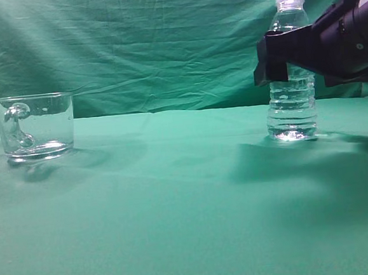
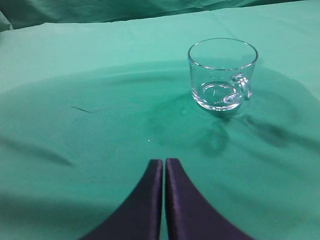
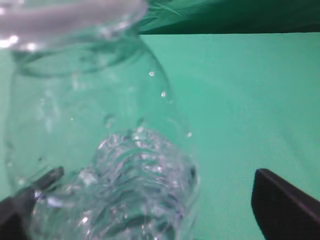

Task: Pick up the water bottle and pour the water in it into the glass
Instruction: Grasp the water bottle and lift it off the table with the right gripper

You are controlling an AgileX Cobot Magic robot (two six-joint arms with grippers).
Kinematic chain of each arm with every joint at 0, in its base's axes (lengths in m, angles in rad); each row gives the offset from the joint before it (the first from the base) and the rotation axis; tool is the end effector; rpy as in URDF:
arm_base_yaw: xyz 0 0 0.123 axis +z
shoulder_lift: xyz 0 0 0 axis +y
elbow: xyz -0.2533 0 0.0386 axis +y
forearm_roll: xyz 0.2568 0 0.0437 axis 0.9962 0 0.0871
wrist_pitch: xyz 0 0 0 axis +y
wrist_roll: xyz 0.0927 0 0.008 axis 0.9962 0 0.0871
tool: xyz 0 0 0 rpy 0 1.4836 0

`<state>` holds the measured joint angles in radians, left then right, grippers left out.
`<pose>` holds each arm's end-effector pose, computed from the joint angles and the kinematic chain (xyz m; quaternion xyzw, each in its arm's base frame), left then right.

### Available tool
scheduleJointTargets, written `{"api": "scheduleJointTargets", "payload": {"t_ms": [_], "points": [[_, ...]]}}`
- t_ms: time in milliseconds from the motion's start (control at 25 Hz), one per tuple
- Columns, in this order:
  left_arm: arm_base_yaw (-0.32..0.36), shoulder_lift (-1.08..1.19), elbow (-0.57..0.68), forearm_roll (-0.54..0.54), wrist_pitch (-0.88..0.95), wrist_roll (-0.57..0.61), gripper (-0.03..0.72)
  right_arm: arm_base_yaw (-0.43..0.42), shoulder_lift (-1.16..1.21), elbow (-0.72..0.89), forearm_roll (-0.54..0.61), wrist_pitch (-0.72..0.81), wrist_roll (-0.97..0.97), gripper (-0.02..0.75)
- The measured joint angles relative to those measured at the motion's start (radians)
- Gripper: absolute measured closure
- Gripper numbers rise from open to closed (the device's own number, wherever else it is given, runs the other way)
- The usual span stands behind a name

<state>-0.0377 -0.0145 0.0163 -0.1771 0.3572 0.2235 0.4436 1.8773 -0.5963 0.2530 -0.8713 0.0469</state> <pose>0.0923 -0.0092 0.1766 0.0564 0.7927 -0.0185 0.6068 0.2918 0.1189 0.0888 -0.0387 0.8133 0.1108 0.5699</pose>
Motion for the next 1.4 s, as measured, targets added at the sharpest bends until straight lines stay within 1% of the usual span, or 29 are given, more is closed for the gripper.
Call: {"api": "scheduleJointTargets", "payload": {"t_ms": [240,280,360,400,440,480,560,600,640,680,760,800,840,880,1040,1200,1280,1400], "points": [[0.0,0.0,0.0,0.0,0.0,0.0,0.688,-0.003,0.029,-0.032,-0.056,-0.013,0.0,0.094],[0.0,0.0,0.0,0.0,0.0,0.0,0.688,-0.003,0.032,-0.032,-0.058,-0.017,0.0,0.153],[0.0,0.0,0.0,0.0,0.0,0.0,0.688,-0.003,0.041,-0.032,-0.06,-0.037,0.0,0.204],[0.0,0.0,0.0,0.0,0.0,0.0,0.688,-0.003,0.046,-0.032,-0.06,-0.044,0.0,0.188],[0.0,0.0,0.0,0.0,0.0,0.0,0.688,-0.003,0.05,-0.034,-0.061,-0.048,0.0,0.246],[0.0,0.0,0.0,0.0,0.0,0.0,0.688,-0.003,0.053,-0.034,-0.064,-0.048,0.0,0.246],[0.0,0.0,0.0,0.0,0.0,0.0,0.688,-0.003,0.058,-0.034,-0.066,-0.054,0.0,0.315],[0.0,0.0,0.0,0.0,0.0,0.0,0.688,-0.003,0.058,-0.034,-0.066,-0.057,0.0,0.308],[0.0,0.0,0.0,0.0,0.0,0.0,0.688,-0.003,0.059,-0.034,-0.064,-0.058,0.0,0.363],[0.0,0.0,0.0,0.0,0.0,0.0,0.688,-0.003,0.059,-0.034,-0.064,-0.058,0.0,0.393],[0.0,0.0,0.0,0.0,0.0,0.0,0.688,-0.003,0.059,-0.034,-0.064,-0.058,0.0,0.444],[0.0,0.0,0.0,0.0,0.0,0.0,0.688,-0.003,0.059,-0.034,-0.064,-0.058,0.0,0.428],[0.0,0.0,0.0,0.0,0.0,0.0,0.688,-0.003,0.059,-0.034,-0.064,-0.058,0.0,0.477],[0.0,0.0,0.0,0.0,0.0,0.0,0.688,-0.003,0.059,-0.034,-0.064,-0.058,0.0,0.465],[0.0,0.0,0.0,0.0,0.0,0.0,0.688,-0.004,0.057,-0.034,-0.086,-0.054,-0.002,0.465],[0.0,0.0,0.0,0.0,0.0,0.0,0.688,-0.004,-0.018,-0.039,-0.199,0.02,-0.004,0.465],[0.0,0.0,0.0,0.0,0.0,0.0,0.688,-0.004,-0.095,-0.068,-0.278,0.106,-0.004,0.465],[0.0,0.0,0.0,0.0,0.0,0.0,0.688,0.001,-0.2,-0.159,-0.386,0.31,-0.004,0.465]]}}
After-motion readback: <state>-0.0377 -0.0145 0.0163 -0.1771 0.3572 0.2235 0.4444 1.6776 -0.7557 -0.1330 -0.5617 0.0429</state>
